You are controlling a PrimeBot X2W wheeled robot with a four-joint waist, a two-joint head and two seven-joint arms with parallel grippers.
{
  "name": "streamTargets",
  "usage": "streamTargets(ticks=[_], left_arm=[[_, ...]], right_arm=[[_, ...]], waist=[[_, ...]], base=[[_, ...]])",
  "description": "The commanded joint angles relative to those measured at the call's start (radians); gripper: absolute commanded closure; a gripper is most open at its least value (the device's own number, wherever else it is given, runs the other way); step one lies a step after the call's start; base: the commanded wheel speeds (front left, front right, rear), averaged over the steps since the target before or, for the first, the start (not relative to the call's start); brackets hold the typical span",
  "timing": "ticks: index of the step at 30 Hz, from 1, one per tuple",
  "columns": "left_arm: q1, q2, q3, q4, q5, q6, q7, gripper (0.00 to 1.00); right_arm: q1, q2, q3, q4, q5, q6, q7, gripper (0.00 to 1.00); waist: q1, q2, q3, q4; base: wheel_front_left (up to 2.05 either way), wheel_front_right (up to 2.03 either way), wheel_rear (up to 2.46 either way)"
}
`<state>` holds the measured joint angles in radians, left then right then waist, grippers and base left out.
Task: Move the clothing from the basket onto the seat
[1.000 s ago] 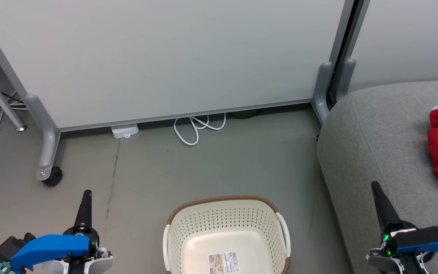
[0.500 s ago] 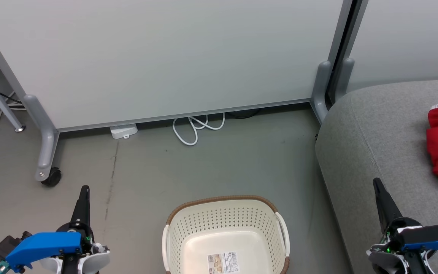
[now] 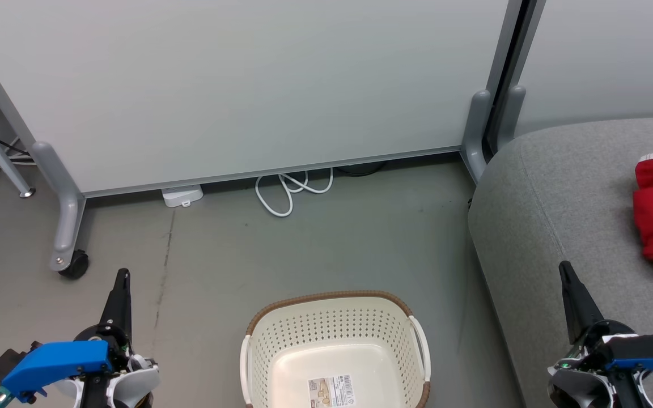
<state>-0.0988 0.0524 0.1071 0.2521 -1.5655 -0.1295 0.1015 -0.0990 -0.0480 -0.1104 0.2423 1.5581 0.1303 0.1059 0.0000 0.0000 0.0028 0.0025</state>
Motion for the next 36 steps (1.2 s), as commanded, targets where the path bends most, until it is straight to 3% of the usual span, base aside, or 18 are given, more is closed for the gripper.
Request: streamTargets(ticks=[1,36], left_arm=[[-0.012,-0.002,0.004,-0.006,-0.017,-0.002,0.007,1.0],[-0.015,-0.003,0.01,-0.01,-0.048,-0.002,0.017,1.0]], right_arm=[[-0.012,-0.004,-0.003,0.002,0.022,0.001,0.006,1.0],[-0.016,-0.004,-0.005,0.004,0.056,0.001,0.01,1.0]], waist=[[0.0,0.0,0.0,0.0],[0.0,0.0,0.0,-0.003]], base=[[0.0,0.0,0.0],[0.0,0.0,0.0]])
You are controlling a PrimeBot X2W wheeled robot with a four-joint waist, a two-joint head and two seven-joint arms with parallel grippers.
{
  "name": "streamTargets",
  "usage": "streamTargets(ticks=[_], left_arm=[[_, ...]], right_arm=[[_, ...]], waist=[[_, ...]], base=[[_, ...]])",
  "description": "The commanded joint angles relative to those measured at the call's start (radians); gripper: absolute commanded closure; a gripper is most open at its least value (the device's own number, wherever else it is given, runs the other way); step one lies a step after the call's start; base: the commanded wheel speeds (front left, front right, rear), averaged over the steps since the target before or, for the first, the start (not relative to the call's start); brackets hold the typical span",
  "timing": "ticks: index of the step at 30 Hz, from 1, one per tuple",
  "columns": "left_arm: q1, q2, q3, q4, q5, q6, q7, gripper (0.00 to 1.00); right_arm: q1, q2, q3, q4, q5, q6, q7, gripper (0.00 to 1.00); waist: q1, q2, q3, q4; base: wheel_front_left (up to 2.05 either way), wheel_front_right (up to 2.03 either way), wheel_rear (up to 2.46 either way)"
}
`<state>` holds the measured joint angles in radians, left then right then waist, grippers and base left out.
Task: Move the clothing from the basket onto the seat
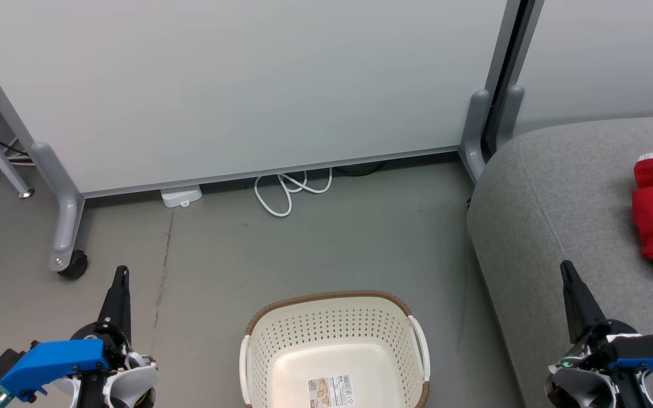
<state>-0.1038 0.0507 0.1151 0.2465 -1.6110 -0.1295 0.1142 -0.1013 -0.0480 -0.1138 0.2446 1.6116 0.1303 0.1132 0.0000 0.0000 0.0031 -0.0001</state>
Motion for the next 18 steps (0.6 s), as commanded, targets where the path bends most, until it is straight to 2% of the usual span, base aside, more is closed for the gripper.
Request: streamTargets(ticks=[1,18], left_arm=[[-0.01,-0.002,0.002,-0.004,-0.002,-0.002,0.004,1.0],[-0.01,-0.002,0.002,-0.004,-0.003,-0.002,0.004,1.0]], right_arm=[[-0.014,-0.004,-0.001,0.001,0.003,0.001,0.002,1.0],[-0.014,-0.004,-0.001,0.001,0.003,0.001,0.002,1.0]], waist=[[0.0,0.0,0.0,0.0],[0.0,0.0,0.0,0.0]], base=[[0.0,0.0,0.0],[0.0,0.0,0.0]])
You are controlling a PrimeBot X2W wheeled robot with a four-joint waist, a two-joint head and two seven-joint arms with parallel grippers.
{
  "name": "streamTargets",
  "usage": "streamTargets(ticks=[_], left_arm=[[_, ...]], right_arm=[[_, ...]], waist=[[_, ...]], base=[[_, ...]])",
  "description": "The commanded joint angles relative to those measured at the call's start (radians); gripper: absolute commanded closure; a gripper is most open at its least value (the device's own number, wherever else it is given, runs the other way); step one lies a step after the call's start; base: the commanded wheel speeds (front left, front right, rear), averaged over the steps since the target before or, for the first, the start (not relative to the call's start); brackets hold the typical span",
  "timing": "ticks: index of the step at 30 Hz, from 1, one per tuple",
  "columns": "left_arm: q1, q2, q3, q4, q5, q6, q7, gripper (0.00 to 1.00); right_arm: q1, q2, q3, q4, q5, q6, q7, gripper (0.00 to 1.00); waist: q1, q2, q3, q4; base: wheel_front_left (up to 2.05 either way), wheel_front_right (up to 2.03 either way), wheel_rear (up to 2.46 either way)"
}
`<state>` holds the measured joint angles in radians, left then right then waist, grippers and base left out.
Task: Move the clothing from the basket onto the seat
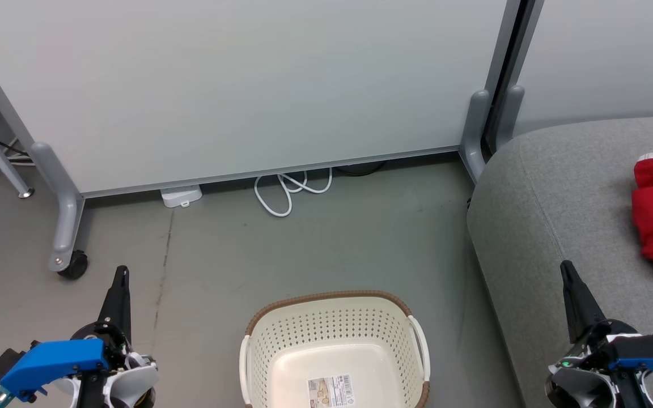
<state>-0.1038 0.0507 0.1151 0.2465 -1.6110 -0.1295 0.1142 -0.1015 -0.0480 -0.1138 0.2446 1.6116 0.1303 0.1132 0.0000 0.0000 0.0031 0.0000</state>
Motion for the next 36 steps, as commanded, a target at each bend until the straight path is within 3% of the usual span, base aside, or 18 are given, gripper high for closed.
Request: streamTargets(ticks=[1,36], left_arm=[[-0.01,-0.002,0.002,-0.005,-0.003,-0.002,0.004,1.0],[-0.01,-0.002,0.001,-0.004,-0.003,-0.002,0.004,1.0]], right_arm=[[-0.014,-0.004,-0.001,0.001,0.003,0.001,0.002,1.0],[-0.013,-0.004,-0.001,0.001,0.003,0.001,0.002,1.0]], waist=[[0.0,0.0,0.0,0.0],[0.0,0.0,0.0,0.0]], base=[[0.0,0.0,0.0],[0.0,0.0,0.0]])
